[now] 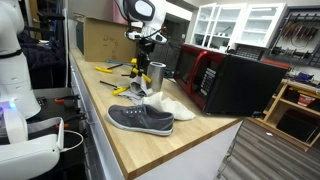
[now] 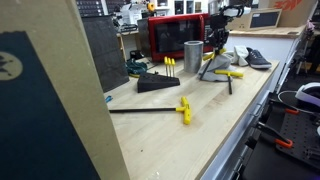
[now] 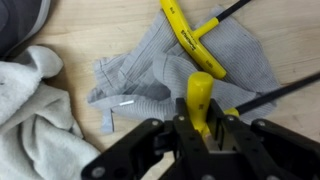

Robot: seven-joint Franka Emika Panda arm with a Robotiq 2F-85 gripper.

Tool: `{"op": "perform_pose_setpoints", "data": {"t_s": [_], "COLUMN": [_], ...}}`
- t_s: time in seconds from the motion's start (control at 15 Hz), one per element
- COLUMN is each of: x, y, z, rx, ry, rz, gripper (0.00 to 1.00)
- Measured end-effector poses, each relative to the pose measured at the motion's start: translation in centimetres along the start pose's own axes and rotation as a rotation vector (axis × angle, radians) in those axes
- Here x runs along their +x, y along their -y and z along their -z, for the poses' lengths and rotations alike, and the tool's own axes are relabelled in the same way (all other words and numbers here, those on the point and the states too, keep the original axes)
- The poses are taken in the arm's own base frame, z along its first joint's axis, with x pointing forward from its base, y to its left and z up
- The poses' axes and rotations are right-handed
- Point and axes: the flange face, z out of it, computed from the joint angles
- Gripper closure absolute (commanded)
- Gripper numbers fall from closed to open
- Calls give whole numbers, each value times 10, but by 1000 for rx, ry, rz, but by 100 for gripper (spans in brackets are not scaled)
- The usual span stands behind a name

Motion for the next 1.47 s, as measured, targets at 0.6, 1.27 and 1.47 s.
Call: {"op": "perform_pose_setpoints", "data": {"t_s": [0.6, 1.27, 1.47], "x": [-41, -70, -87], "y": [10, 5, 5], "z": [4, 24, 71], "rx": [-21, -10, -4], "ry": [21, -29, -130], "rz": [39, 28, 11], "gripper": [94, 94, 94]}}
